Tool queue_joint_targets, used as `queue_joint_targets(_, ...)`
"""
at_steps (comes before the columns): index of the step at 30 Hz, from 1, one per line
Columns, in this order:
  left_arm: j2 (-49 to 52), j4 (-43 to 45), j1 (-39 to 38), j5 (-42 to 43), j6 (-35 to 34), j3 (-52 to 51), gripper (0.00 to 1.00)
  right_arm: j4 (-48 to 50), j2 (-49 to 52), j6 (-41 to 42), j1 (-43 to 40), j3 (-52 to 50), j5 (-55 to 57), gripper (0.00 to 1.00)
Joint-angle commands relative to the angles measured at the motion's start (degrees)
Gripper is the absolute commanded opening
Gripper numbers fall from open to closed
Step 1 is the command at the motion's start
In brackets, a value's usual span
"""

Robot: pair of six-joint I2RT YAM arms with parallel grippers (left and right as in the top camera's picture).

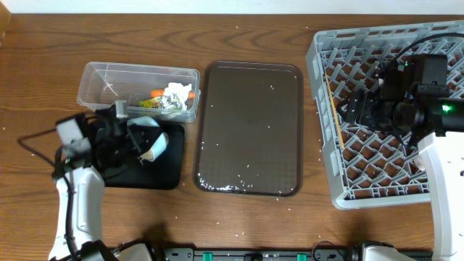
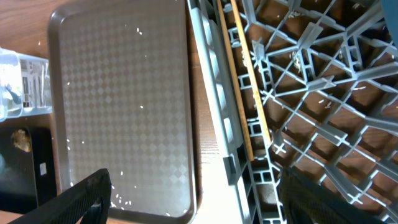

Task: Sort waste into correct bins and load items into the dishwasher rack
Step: 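Tilt the bowl over the black tray to dump the rice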

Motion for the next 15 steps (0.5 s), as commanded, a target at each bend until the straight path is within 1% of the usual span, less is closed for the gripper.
queue_joint_targets(1, -0.15, 6.47, 5.53, 17.46, 3.98, -5.51, 0.06, -0.09, -0.02, -0.22, -0.59, 0.63, 0.13, 0.79)
queue_joint_targets(4, -0.15, 12.04, 9.20, 23.56, 7.41, -9.70, 0.06, -0.09, -0.02, -0.22, -0.59, 0.63, 0.15, 0.79)
queue_joint_targets(7, -0.15, 13.90, 12.00, 28.46, 11.65, -12.15, 0.06, -0.09, -0.02, -0.22, -0.59, 0.63, 0.13, 0.79)
queue_joint_targets(11, -0.15, 13.99, 13.94, 28.48, 13.77, -12.79, 0.06, -0.09, -0.02, -0.22, -0.59, 0.63, 0.13, 0.79)
queue_joint_targets(15, -0.15, 14.64, 14.14, 28.48, 15.23, -12.79, 0.06, -0.07, -0.02, -0.24, -0.59, 0.63, 0.15, 0.79)
